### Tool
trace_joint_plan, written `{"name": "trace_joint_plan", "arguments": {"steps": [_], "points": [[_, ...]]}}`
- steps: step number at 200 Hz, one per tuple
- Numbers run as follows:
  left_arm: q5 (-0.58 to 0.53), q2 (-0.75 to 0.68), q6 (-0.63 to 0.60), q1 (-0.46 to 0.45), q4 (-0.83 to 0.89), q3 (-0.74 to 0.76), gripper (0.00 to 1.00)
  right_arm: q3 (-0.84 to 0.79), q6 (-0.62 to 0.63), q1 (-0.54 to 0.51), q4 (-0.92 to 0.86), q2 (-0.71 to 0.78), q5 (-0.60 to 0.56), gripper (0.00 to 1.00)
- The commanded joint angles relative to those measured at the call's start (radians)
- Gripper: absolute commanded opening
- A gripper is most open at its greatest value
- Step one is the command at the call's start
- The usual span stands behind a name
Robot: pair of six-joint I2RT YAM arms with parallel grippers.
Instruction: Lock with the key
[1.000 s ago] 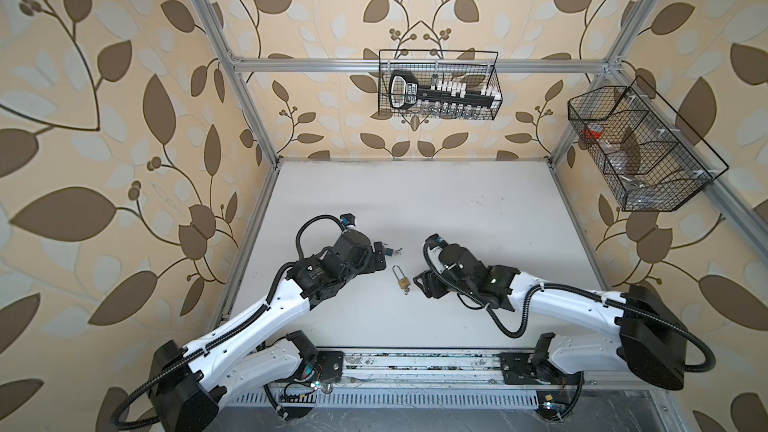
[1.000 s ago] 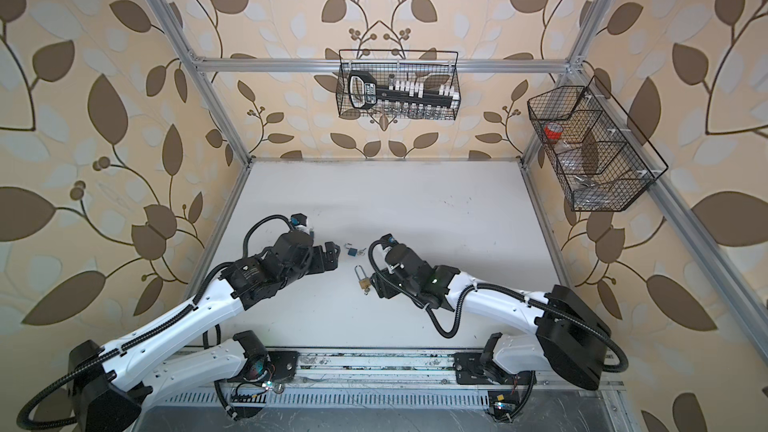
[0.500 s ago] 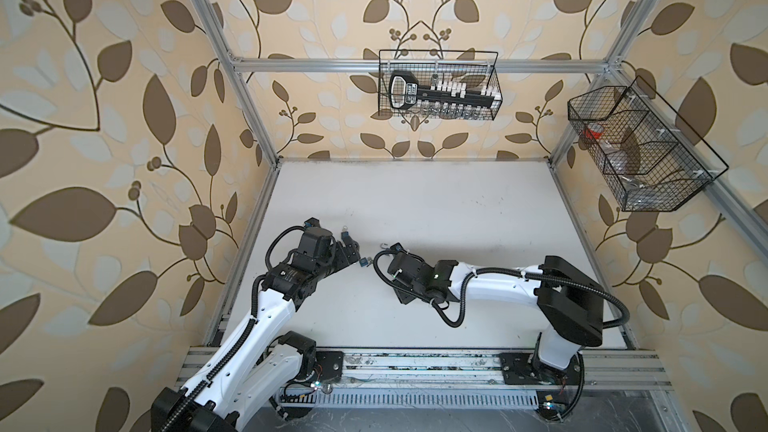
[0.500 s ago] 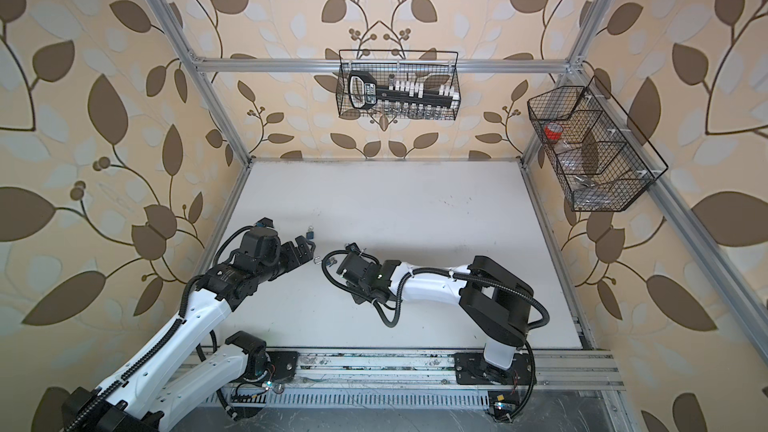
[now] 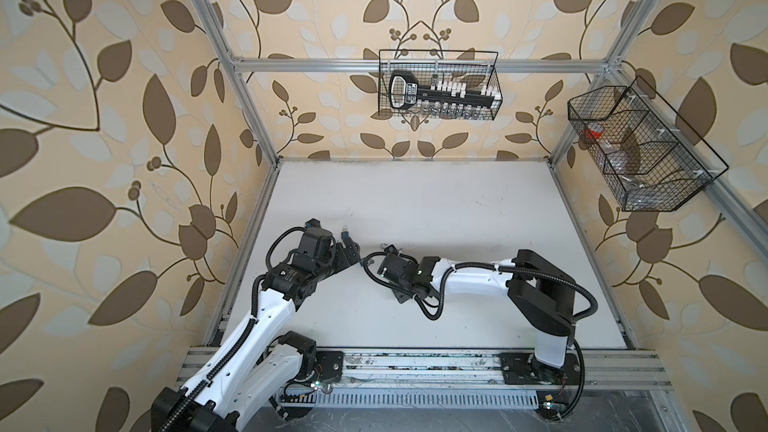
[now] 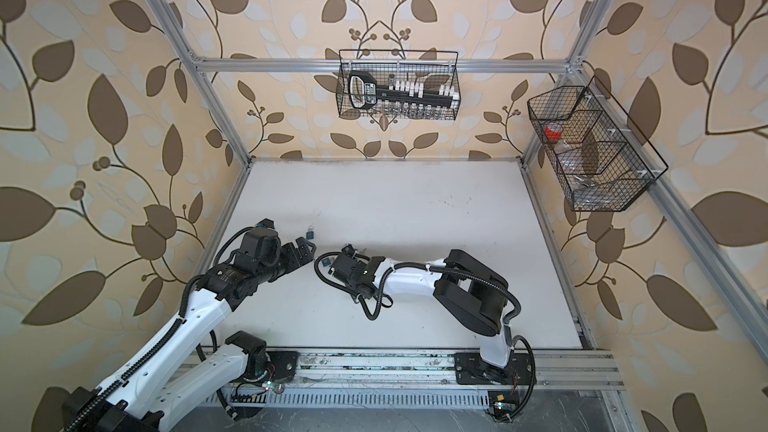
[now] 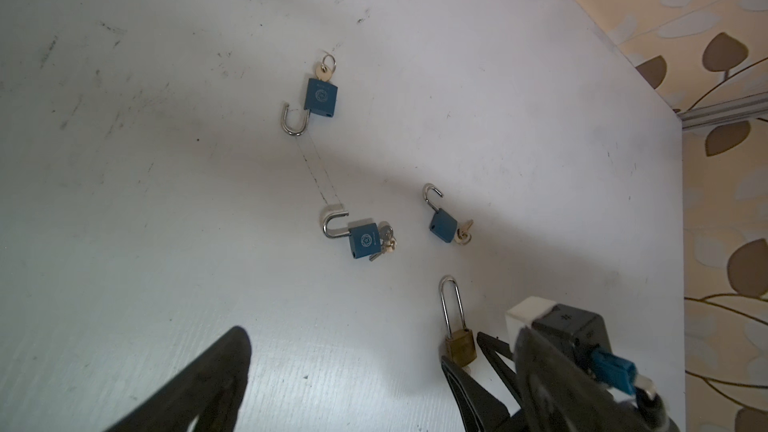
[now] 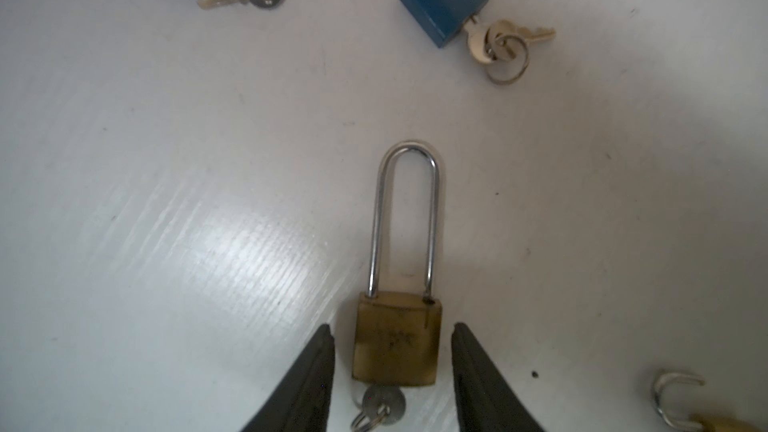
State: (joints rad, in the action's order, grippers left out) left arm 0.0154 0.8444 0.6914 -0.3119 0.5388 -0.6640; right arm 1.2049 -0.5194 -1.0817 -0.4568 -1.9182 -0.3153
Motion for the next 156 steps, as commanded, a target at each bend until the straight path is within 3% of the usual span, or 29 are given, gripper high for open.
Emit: {"name": "trace_joint_plan", "arguments": {"steps": [1, 73, 117, 156], "points": [[-0.052, -0.013, 0.008, 0.014, 0.05, -0.007, 0.99, 0.034, 0.007, 0.004, -0.031, -0.025, -0.018, 0.45], [-0.106, -0.015, 0.011, 0.014, 0.108, -0.053, 0.99, 0.033, 0.015, 0.008, -0.031, -0.05, 0.021, 0.4], [-0.121, -0.015, -0.004, 0.014, 0.132, -0.089, 0.99, -0.013, -0.001, 0.008, -0.031, -0.02, 0.014, 0.44], [-0.123, -0.026, 0.001, 0.014, 0.132, -0.087, 0.99, -0.038, -0.002, 0.008, -0.024, -0.01, 0.008, 0.36]]}}
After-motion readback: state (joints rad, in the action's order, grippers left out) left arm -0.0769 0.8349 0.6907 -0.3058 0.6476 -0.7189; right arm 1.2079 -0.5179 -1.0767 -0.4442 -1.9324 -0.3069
